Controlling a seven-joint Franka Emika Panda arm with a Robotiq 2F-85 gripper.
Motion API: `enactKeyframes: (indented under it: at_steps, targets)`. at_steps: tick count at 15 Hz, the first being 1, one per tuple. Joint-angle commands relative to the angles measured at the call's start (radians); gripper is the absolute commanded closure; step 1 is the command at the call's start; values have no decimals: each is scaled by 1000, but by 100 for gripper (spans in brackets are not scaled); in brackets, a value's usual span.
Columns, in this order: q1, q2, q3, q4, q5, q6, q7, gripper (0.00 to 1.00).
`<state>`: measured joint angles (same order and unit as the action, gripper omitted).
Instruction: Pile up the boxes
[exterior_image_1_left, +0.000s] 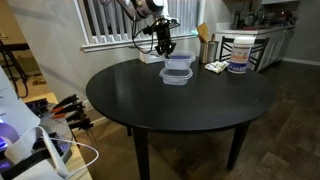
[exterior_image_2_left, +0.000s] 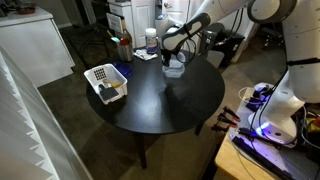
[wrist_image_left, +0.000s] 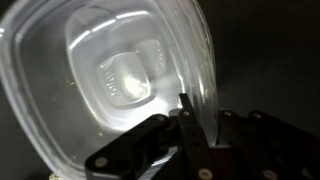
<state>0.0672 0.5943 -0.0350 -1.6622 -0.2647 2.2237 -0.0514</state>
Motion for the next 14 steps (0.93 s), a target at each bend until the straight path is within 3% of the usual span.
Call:
enactKeyframes:
  at_steps: [1, 10, 14]
  targets:
    - [-13, -27, 16, -48, 17, 41, -13, 57]
    - [-16, -30, 17, -64, 21, 54, -13, 2]
    - [-17, -34, 14, -73, 18, 61, -10, 0]
